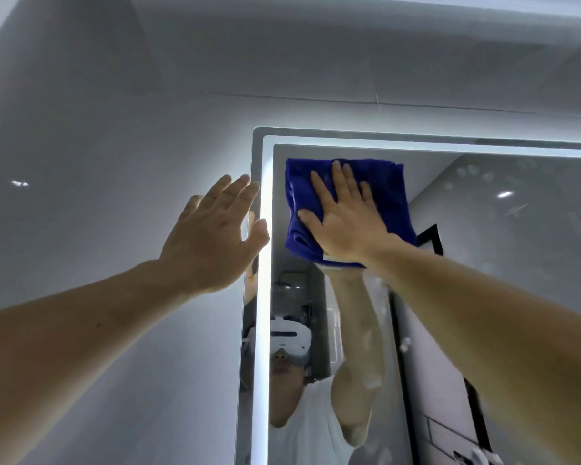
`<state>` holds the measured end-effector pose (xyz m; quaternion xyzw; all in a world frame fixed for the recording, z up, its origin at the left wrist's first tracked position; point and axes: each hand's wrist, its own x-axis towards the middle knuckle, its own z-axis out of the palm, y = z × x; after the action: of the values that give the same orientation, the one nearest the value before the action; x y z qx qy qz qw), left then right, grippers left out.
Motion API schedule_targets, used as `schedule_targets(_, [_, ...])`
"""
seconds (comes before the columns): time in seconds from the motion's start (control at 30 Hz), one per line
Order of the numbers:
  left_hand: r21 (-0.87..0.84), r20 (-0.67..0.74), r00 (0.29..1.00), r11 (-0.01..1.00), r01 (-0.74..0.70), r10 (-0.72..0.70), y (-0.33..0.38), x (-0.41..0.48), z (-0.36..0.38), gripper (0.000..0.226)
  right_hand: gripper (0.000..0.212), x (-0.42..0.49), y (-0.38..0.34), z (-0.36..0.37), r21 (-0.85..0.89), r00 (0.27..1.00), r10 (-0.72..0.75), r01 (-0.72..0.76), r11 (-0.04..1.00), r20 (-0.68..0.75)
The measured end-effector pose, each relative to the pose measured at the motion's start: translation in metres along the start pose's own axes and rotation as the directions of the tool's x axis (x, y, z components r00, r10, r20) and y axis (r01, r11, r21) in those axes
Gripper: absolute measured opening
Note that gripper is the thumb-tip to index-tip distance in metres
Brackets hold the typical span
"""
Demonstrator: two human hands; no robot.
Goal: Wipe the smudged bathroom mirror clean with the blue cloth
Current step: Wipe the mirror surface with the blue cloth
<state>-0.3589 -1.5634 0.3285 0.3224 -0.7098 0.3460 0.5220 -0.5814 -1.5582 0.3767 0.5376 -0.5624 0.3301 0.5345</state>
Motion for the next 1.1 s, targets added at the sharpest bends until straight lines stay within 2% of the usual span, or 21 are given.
schedule_targets(0.17, [0.028,0.022,1.000,1.000,0.010,-0.010,-0.003,-0.009,0.001,0.074,0.067,0.017,-0.007,0.004,0.014,0.996,0.069,-0.068,0.998,-0.057])
schedule_targets(0.47, [-0.010,0.049,0.998,1.000,0.029,-0.028,0.003,-0.022,0.013,0.073,0.068,-0.076,-0.035,0.021,0.031,0.998,0.030,-0.028,0.999,-0.056])
schedule_targets(0.73, [-0.041,0.063,0.998,0.999,0.019,-0.016,0.012,-0.033,0.009,0.072,0.065,-0.190,-0.042,0.044,0.015,0.977,-0.213,0.212,0.977,0.016])
schedule_targets(0.87, [-0.029,0.077,0.997,1.000,-0.003,0.005,0.019,-0.043,0.012,0.071,0.065,-0.178,-0.011,0.037,-0.055,0.877,-0.470,0.477,0.877,0.103])
schedule_targets(0.9, [-0.030,0.081,0.997,1.000,-0.005,0.007,0.019,-0.045,0.013,0.070,0.064,-0.159,-0.002,0.033,-0.077,0.871,-0.480,0.488,0.869,0.104])
schedule_targets(0.93, [-0.024,0.082,0.997,1.000,-0.002,0.004,0.019,-0.046,0.013,0.071,0.064,-0.136,0.003,0.028,-0.082,0.900,-0.426,0.434,0.897,0.096])
schedule_targets(1.0, [-0.003,0.074,0.997,1.000,0.009,-0.009,0.015,-0.046,0.015,0.071,0.066,-0.092,0.004,0.020,-0.071,0.981,-0.180,0.185,0.980,0.076])
schedule_targets(1.07, [0.000,0.062,0.998,1.000,0.021,-0.021,0.011,-0.048,0.017,0.070,0.068,-0.070,-0.007,0.017,-0.038,0.999,0.027,-0.026,0.999,0.035])
schedule_targets(1.1, [0.000,0.058,0.998,1.000,0.024,-0.024,0.010,-0.051,0.019,0.070,0.068,-0.068,-0.013,0.018,-0.023,0.997,0.073,-0.073,0.997,0.010])
